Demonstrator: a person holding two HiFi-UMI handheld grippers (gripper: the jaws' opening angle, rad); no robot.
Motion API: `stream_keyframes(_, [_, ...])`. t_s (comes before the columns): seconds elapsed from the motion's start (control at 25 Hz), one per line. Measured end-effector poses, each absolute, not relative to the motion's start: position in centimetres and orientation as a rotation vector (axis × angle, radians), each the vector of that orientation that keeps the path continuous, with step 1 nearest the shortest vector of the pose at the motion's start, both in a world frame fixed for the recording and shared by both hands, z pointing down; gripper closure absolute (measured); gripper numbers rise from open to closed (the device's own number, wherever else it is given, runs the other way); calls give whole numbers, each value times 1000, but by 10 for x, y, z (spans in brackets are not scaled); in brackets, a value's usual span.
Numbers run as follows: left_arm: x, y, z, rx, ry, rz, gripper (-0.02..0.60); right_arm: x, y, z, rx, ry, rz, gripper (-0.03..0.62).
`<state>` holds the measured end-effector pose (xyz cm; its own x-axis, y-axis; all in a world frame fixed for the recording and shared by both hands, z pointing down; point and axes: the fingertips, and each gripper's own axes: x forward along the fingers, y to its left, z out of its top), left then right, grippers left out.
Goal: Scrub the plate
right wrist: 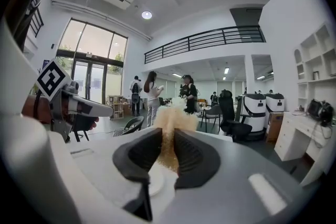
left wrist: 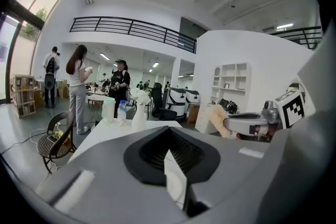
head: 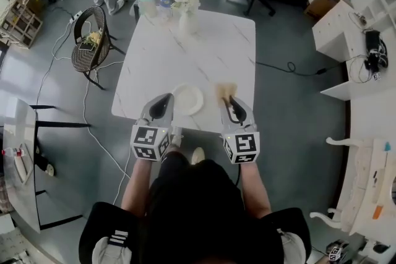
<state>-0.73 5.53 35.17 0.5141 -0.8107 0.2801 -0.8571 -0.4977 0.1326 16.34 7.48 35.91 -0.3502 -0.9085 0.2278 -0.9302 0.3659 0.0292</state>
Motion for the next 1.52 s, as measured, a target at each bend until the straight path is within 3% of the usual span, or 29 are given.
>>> stream_keyframes(1.52, [-1, 126, 337, 2505, -1475, 261, 574, 178, 143, 343, 1667, -2491, 142, 517])
